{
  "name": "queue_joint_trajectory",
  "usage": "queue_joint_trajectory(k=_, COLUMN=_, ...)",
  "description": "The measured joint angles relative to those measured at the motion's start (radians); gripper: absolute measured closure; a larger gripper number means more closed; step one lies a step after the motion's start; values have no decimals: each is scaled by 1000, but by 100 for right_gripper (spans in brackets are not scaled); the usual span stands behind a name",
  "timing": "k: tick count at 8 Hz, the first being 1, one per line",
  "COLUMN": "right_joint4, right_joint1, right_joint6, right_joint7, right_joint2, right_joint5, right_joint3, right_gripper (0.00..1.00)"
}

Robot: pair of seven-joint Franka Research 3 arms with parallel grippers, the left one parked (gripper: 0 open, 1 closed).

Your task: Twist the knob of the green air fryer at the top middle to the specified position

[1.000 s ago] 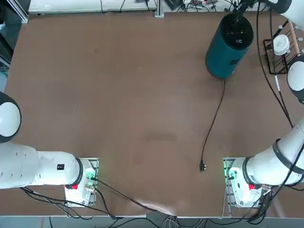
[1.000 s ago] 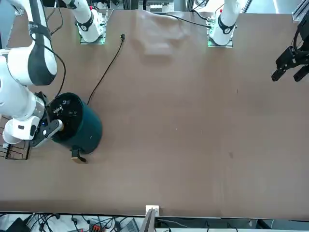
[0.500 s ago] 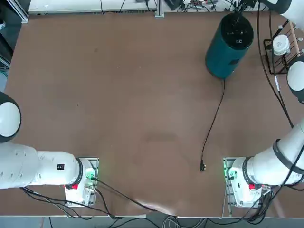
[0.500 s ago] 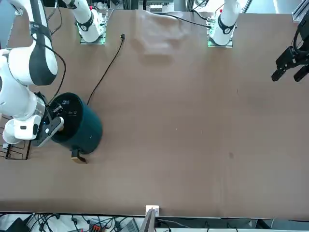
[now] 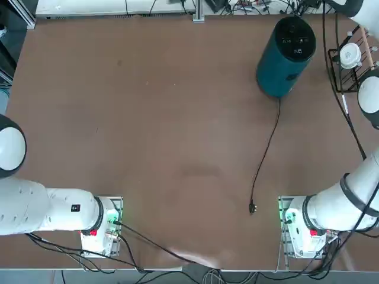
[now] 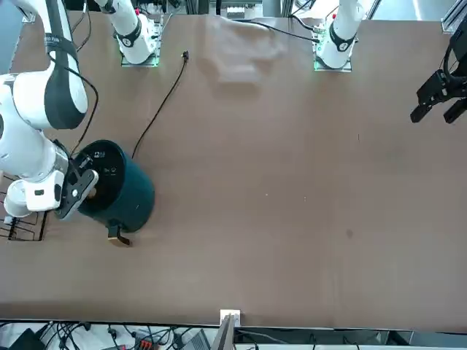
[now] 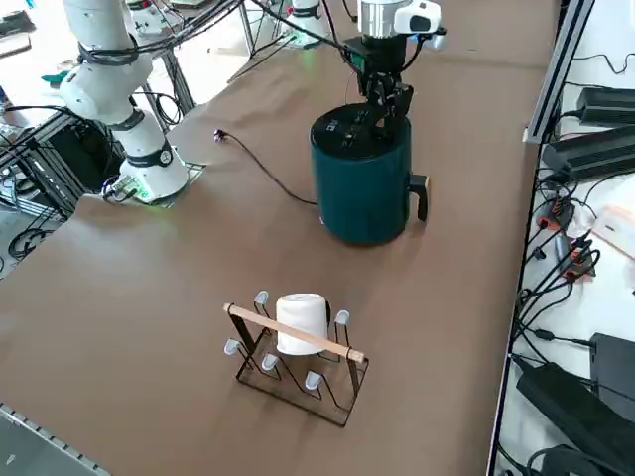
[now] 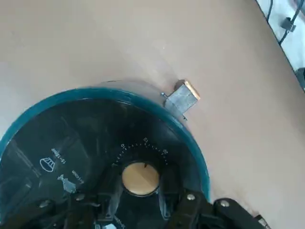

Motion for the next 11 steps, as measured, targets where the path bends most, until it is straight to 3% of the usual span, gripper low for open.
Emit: queue_joint_trajectory(k=11, right_joint4=0, right_joint1=1, right_joint6=5, right_joint7=-189, right_joint2=1, right_joint5=-5, right_joint3=0, right_gripper=53)
